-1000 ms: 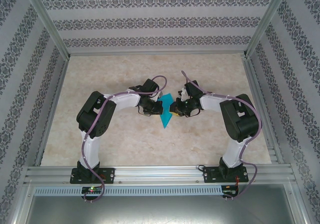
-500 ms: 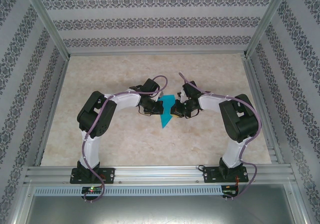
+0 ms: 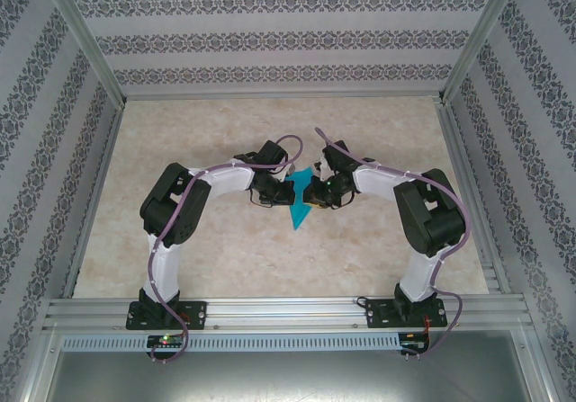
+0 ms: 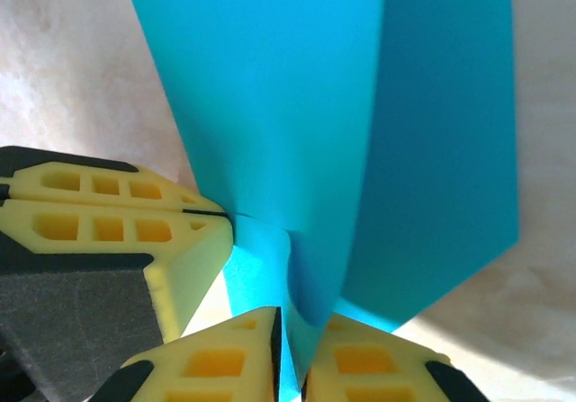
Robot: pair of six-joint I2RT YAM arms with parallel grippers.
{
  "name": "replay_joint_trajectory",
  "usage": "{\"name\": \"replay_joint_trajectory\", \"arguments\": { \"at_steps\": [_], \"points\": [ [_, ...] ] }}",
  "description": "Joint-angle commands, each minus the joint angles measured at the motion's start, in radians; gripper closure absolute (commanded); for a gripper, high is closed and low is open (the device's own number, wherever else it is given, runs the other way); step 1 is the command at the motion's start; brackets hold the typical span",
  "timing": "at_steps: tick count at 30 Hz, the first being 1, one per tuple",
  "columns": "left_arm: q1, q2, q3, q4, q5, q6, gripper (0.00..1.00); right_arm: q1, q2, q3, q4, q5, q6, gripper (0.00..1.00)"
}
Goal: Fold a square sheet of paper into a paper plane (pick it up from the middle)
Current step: Fourth fold the wing at the center of the table.
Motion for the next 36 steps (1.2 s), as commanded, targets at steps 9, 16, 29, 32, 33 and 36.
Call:
{"name": "replay_joint_trajectory", "arguments": {
  "at_steps": [9,16,29,32,33,36],
  "points": [
    [-0.009,0.069,-0.01,-0.087,-0.059,0.031,0.9,0.023,-0.052,0.012,-0.034,0.011,-0.005,0.84],
    [-0.008,0.068,-0.009,-0.096,-0.061,0.038,0.91,0.018,-0.075,0.006,-0.04,0.008,-0.004,0.84],
    [-0.008,0.066,-0.003,-0.103,-0.056,0.04,0.9,0.022,-0.014,0.03,-0.016,-0.027,0.002,0.9],
    [-0.008,0.066,-0.004,-0.104,-0.055,0.042,0.91,0.025,-0.001,0.034,-0.01,-0.036,0.002,0.91],
    [-0.007,0.066,-0.006,-0.103,-0.055,0.042,0.91,0.027,0.003,0.036,-0.005,-0.038,0.006,0.92],
    [-0.008,0.068,-0.004,-0.103,-0.055,0.042,0.91,0.03,0.015,0.044,0.0,-0.044,0.009,0.92]
  ]
}}
